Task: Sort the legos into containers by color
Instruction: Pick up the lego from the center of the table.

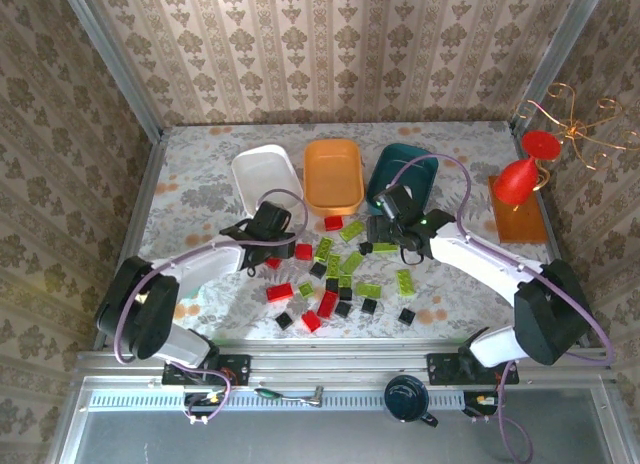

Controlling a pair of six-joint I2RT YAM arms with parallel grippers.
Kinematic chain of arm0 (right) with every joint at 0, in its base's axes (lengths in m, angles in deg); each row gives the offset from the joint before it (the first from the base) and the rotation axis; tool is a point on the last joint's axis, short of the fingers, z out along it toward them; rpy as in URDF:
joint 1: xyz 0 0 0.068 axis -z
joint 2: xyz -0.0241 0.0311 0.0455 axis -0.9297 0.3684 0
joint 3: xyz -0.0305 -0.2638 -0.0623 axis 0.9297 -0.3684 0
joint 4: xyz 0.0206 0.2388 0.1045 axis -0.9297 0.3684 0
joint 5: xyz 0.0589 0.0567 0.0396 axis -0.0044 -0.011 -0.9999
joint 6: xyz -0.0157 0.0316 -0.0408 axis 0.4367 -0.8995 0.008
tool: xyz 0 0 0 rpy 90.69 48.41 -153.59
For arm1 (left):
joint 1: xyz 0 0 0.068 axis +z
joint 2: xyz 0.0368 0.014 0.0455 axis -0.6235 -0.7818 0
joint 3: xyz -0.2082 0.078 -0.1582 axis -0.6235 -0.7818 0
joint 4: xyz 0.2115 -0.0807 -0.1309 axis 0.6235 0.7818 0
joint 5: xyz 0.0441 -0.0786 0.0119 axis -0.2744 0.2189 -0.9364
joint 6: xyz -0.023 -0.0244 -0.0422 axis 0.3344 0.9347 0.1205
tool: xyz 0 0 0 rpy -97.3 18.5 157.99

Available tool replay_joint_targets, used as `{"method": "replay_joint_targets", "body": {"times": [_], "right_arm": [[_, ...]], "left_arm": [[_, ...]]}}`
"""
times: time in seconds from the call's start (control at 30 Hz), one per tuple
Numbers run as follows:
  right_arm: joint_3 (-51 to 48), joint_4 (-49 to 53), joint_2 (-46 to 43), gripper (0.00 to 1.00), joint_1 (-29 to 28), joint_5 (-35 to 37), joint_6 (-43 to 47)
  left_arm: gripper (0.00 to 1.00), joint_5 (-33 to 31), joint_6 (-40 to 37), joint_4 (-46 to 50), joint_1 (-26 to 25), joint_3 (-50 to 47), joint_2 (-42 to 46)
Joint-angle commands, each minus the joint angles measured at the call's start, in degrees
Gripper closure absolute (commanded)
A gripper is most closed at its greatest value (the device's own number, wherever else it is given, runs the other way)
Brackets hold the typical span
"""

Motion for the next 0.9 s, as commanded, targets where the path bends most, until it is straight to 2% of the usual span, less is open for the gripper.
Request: {"method": "replay_joint_targets", "body": {"times": [0.0, 0.33, 0.47, 0.6, 0.7, 0.87], "right_arm": [[-1.07, 0.64, -3.24, 0.22, -0.18, 2.46, -0.43], [-0.87, 0.96, -4.33, 0.21, -0.12, 2.89, -0.14], [-0.90, 1.07, -4.49, 0.21, -0.14, 3.04, -0.31], [-1.01, 1.64, -4.89, 0.21, -0.13, 3.91, -0.32], [-1.46, 1.69, -5.50, 0.21, -0.05, 4.28, -0.28], [-2.44, 1.21, -6.19, 0.20, 0.04, 4.34, -0.57]], "left_arm": [[0.33, -2.08, -2.27, -0.66, -0.59, 2.49, -2.24], [0.43, -2.64, -1.57, -2.01, -0.77, 2.93, -8.11], [0.55, -1.49, -1.51, -3.77, -0.86, 2.88, -9.28], [0.63, -0.90, -1.36, -3.87, -1.04, 3.04, -9.84], [0.70, -1.32, -0.71, -3.10, -1.69, 2.57, -6.01], [0.70, -2.99, -1.12, -0.52, -1.91, 3.76, 6.06]]}}
